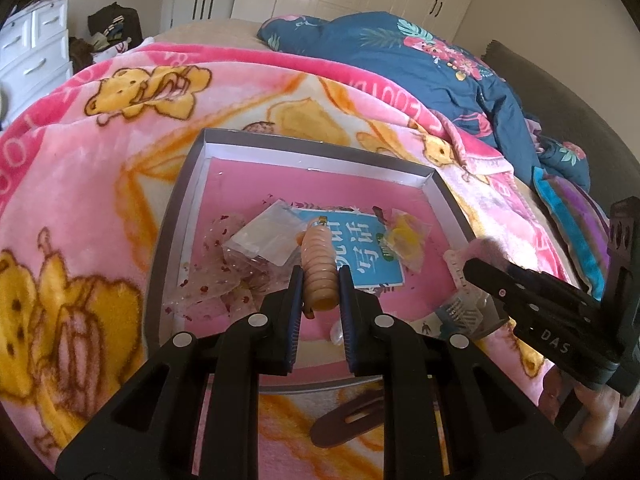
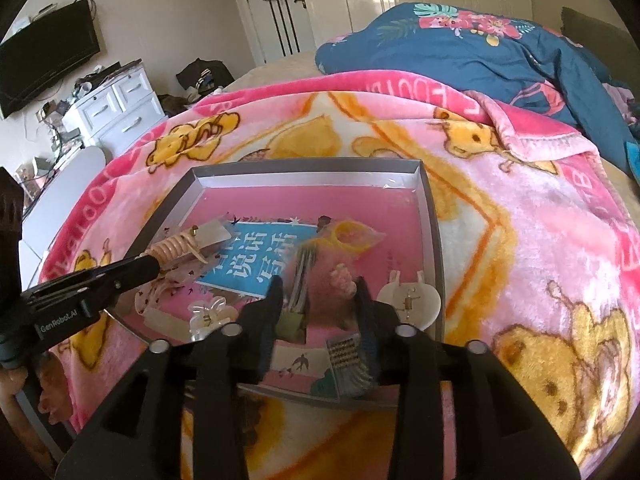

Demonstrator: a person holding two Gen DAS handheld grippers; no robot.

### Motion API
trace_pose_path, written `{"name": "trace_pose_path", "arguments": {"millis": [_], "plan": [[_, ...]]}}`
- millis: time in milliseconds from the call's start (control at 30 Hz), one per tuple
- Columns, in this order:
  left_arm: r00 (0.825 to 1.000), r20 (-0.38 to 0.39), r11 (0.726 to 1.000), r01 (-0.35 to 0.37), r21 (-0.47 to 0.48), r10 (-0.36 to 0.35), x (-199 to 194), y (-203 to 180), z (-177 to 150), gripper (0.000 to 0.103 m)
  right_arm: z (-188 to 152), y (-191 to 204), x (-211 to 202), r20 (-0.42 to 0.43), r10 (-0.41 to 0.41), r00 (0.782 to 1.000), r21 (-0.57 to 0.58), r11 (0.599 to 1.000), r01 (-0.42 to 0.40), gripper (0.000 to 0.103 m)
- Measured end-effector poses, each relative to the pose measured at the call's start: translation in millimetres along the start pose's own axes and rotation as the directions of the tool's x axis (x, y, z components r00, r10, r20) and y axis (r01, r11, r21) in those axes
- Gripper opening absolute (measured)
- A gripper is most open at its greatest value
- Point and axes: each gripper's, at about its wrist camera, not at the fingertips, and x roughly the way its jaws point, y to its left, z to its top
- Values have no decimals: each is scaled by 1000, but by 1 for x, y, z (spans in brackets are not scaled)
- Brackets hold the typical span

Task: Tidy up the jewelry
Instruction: 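Open both tools to release the items into the box, then withdraw both tools from the box toward the last items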

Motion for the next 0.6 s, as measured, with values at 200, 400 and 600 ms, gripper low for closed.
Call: {"name": "trace_pose_path", "arguments": {"millis": [200,400,600], "plan": [[1000,-1,1000,-2,0,2,2,1,0,10,-5,-3,-17,38,-2,999,15,1000,2,61],[1000,8,1000,-1,-1,1,0,1,0,10,-12,-10,-42,78,9,997,51,999,-13,77],[1000,24,1000,8,10,-8,-12,-6,1,15,-19,-13,-62,108,12,994,69,997,-20,86]]}}
